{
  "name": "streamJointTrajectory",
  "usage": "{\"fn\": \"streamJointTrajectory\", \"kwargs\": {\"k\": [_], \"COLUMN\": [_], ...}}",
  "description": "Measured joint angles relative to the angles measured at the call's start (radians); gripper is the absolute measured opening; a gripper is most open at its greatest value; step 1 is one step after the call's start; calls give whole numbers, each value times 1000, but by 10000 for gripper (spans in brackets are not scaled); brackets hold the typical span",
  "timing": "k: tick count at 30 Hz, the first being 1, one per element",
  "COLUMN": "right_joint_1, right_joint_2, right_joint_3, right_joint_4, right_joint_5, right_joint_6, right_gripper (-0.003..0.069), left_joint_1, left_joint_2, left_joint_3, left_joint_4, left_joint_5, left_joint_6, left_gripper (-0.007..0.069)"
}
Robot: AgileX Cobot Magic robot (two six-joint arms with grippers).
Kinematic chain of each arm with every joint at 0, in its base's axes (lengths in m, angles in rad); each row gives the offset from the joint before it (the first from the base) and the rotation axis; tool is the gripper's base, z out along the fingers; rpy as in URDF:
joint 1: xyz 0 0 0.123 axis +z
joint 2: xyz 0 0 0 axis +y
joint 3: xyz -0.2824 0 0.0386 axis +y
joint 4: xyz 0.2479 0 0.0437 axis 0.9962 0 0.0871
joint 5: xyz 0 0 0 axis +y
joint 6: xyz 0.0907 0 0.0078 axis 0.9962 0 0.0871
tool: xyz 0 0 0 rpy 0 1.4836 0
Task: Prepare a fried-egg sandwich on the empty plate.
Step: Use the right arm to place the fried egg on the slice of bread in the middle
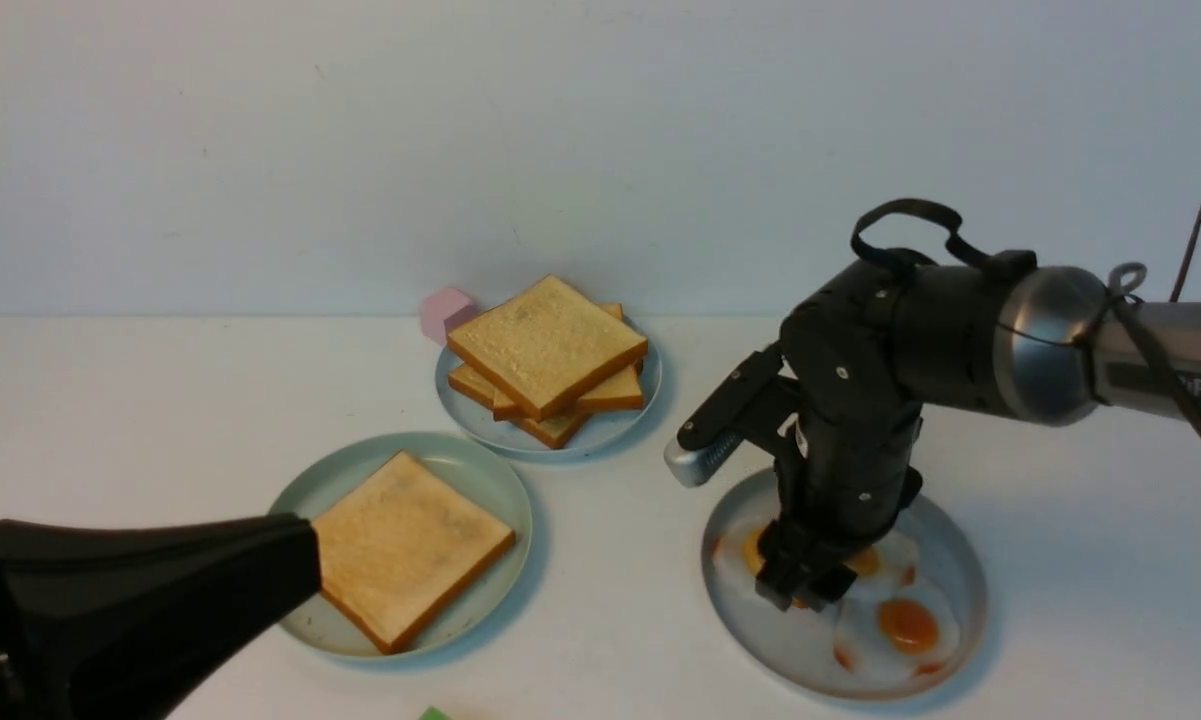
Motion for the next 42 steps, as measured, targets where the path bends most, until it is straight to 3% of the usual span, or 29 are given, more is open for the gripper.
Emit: {"fn": "streamJointTrajectory", "kwargs": {"k": [5, 12, 16, 22, 31, 39, 41, 42], "right_joint_1": [4, 139, 256, 325, 347, 349, 349, 349], "right_joint_2": [-19, -117, -81, 97, 341, 400, 410, 411], "right_joint_3": [-6, -56, -200, -425, -673, -725, -725, -725], "right_joint_4": [1, 3, 38, 88, 108, 146, 150, 149], "right_joint_5": [17, -35, -106, -120, -119, -128, -148, -157], "right_joint_6": [1, 1, 1, 1, 1, 1, 1, 0], "right_gripper": [488, 488, 488, 487, 486, 482, 297, 246], "left_joint_1": [0, 2, 42, 70, 70, 70, 70, 70], "left_joint_2": [0, 0, 0, -14, -20, -20, -20, -20], "left_joint_3": [0, 0, 0, 0, 0, 0, 0, 0], "left_joint_4": [1, 133, 357, 591, 626, 627, 627, 627], "left_joint_5": [9, 132, 230, 310, 312, 312, 312, 312], "left_joint_6": [0, -83, -311, -562, -602, -602, -602, -602], "left_gripper": [-13, -13, -13, -13, -13, -13, -13, -13]}}
